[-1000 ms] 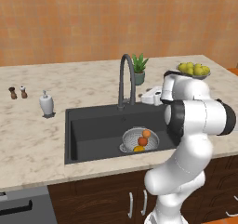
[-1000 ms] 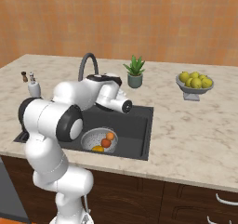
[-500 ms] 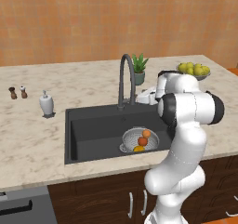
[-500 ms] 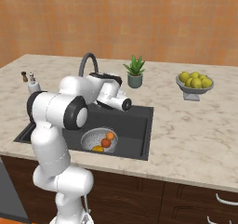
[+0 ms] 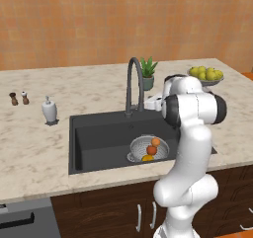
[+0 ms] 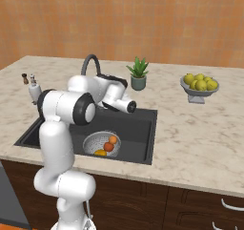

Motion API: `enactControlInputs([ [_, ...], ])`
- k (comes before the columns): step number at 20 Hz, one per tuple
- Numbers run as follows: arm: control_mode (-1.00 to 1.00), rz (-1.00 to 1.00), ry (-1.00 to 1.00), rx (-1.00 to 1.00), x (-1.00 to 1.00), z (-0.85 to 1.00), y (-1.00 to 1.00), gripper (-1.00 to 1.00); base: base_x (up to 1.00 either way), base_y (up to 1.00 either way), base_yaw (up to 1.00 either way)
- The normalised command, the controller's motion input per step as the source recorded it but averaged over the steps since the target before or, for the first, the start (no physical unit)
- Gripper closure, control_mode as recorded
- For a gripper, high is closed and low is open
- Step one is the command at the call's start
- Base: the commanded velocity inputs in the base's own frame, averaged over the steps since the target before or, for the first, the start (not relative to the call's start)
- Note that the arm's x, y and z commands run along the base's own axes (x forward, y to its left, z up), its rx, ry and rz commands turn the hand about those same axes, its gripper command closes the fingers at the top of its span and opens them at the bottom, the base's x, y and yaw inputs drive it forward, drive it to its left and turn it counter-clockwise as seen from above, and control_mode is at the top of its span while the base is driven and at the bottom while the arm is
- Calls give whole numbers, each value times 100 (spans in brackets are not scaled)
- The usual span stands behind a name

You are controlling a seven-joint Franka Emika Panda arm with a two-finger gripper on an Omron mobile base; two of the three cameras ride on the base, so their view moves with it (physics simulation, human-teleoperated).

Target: Put the colander in the sink, put the tangerine, mango, orange in the colander, and turn on the sink faucet and pour water over the colander.

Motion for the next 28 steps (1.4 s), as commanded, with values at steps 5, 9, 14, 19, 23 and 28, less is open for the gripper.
enactControlInputs([
  [5,-100,0,0,0,30,-18,1,-100,0,0,0],
  [9,-100,0,0,0,25,-11,1,-100,0,0,0],
  [14,-100,0,0,0,21,-8,4,-100,0,0,0],
  [19,-100,0,0,0,23,-6,9,-100,0,0,0],
  [23,-100,-3,0,0,25,-5,16,100,0,0,0],
  [28,-100,-7,0,2,19,-5,-2,100,0,0,0],
])
